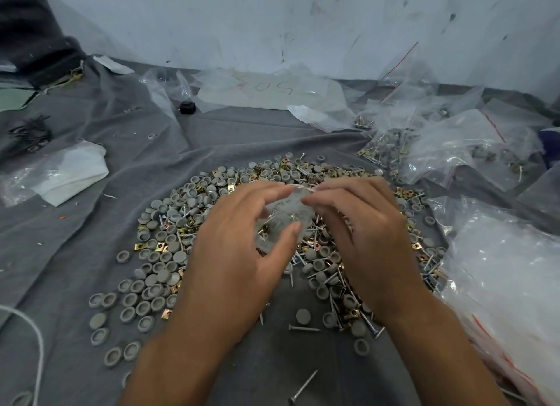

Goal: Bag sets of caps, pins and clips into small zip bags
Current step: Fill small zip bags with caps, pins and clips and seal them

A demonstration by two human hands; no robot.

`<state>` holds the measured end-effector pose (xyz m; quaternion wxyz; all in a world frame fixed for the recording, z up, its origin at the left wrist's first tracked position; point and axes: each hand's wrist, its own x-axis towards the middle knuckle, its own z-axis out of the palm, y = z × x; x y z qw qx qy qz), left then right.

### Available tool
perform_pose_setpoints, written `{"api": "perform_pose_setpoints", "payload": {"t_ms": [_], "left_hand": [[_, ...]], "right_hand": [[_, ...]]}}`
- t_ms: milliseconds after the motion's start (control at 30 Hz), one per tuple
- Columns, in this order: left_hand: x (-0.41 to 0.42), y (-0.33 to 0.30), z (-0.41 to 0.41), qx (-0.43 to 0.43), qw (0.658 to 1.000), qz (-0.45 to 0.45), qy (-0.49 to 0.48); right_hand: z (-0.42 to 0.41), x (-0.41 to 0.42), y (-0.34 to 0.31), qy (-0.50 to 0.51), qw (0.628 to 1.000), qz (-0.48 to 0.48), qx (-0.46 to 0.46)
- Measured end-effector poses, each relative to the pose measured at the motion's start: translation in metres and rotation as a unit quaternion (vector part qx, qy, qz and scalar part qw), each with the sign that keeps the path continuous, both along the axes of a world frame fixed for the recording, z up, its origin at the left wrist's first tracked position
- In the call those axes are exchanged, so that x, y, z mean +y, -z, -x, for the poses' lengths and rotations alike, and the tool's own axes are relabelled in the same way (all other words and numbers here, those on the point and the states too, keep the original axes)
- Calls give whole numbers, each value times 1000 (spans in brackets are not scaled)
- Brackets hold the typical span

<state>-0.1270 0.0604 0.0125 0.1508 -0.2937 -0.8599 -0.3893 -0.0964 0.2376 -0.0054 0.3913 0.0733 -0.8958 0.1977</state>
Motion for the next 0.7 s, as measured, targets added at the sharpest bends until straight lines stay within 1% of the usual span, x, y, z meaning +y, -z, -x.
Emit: {"api": "perform_pose_setpoints", "payload": {"t_ms": [100,167,200,233,300,367,433,467,567,700], "left_hand": [[-4,-5,0,30,998,-23,42],[-7,-6,1,41,995,-78,44],[-9,-6,2,24,992,-121,41],[-9,-7,3,-14,984,-173,43],[-9,-8,5,-102,955,-273,55],[-7,-7,7,-168,921,-347,61],[-6,-6,9,-208,898,-383,63],[-5,-4,10,-217,895,-386,60],[-4,-1,12,-224,895,-384,48],[-4,1,13,-218,902,-370,41]], "right_hand": [[-3,0,-11,-17,997,55,55],[-6,0,-17,-47,990,109,69],[-8,0,-20,-65,984,157,60],[-10,0,-21,-88,971,218,45],[-14,-1,-23,-138,927,349,12],[-16,1,-23,-165,888,429,-29],[-15,4,-21,-163,871,456,-85],[-14,5,-19,-154,868,459,-108],[-11,7,-12,-131,864,465,-142],[-10,8,-10,-134,866,460,-147]]}}
